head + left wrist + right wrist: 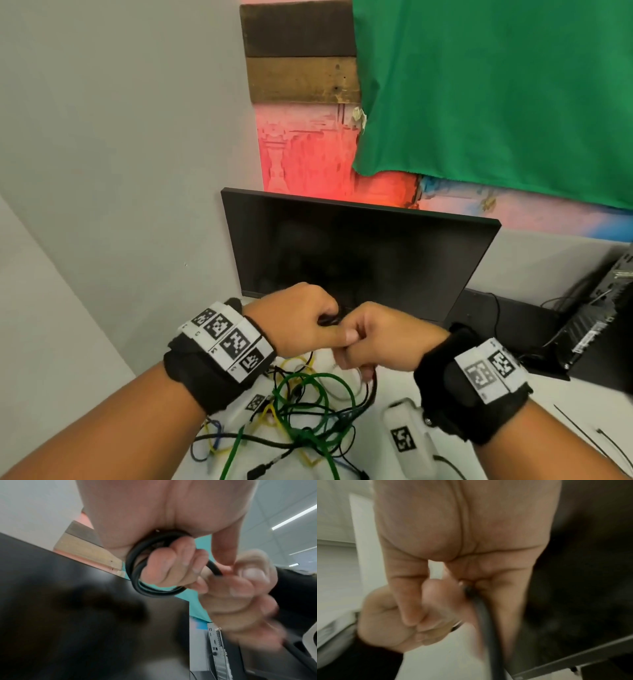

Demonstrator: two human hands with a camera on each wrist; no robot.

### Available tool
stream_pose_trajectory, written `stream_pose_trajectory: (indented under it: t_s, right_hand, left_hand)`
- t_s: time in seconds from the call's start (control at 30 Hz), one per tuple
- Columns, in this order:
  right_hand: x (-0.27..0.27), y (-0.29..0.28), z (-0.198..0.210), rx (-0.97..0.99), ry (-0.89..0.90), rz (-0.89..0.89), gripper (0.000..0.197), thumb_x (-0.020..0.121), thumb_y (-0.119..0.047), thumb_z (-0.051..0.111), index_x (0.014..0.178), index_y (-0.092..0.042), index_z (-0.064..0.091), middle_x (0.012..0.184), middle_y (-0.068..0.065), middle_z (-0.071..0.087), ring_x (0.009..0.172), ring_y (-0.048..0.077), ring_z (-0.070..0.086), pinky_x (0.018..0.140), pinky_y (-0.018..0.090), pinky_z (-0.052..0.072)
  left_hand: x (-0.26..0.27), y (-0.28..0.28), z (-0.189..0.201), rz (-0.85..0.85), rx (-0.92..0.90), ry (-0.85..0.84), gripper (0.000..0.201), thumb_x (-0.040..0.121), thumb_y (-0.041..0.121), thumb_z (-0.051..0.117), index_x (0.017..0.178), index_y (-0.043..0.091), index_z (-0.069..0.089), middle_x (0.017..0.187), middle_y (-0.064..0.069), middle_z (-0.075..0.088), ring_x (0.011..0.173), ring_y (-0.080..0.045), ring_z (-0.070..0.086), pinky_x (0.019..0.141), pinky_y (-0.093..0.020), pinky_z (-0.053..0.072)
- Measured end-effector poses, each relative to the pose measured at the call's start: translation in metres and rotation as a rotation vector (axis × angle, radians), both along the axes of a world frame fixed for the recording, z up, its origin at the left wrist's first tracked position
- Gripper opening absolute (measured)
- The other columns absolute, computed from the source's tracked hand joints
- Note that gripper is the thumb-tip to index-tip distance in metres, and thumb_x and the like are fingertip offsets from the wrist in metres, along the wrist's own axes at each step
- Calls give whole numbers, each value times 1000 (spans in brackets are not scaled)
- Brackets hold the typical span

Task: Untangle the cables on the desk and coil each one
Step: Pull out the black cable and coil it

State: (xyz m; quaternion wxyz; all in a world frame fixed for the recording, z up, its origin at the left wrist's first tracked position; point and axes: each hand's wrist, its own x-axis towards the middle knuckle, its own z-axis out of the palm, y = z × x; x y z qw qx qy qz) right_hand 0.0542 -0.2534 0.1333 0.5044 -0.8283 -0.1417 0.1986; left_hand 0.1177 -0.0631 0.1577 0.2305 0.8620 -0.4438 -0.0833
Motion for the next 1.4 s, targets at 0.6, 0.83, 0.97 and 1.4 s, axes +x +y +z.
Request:
stream_pose_trajectory:
  t_s: [0.6, 0.83, 0.97, 1.4]
  right_hand:
    - [-32, -89, -24, 358, 143, -349, 12, 83, -22, 71, 76, -16, 63, 63, 11, 55, 54, 25, 58, 60, 36, 53]
    - [2, -61, -37, 251, -631, -982, 15, 94, -25, 64, 79, -30, 64, 55, -1, 56, 45, 16, 52, 45, 27, 48]
    - [19, -44, -59, 164, -472, -1087, 41, 93, -47, 58, 68, -15, 60, 55, 5, 53, 50, 22, 52, 53, 39, 52]
    - [-17, 22, -108, -184, -310, -652, 15, 100, -33, 52, 88, -29, 60, 76, -8, 61, 72, 10, 57, 66, 25, 47]
  left_hand:
    - [37, 2, -21, 320, -364, 1, 37, 82, 47, 69, 61, 23, 51, 48, 11, 51, 42, -2, 46, 45, -14, 39]
    - [4, -2, -36, 165, -464, 830, 35, 94, 32, 58, 64, 14, 55, 46, -3, 44, 35, -16, 43, 42, -24, 38]
    - [-10, -1, -27, 12, -805, 1265, 34, 85, 36, 68, 66, 12, 53, 46, 1, 37, 33, -10, 36, 36, -18, 31]
    - [5, -7, -16, 200, -1315, 1138, 25, 93, 31, 50, 80, 10, 58, 63, -4, 47, 56, -18, 51, 53, -26, 45]
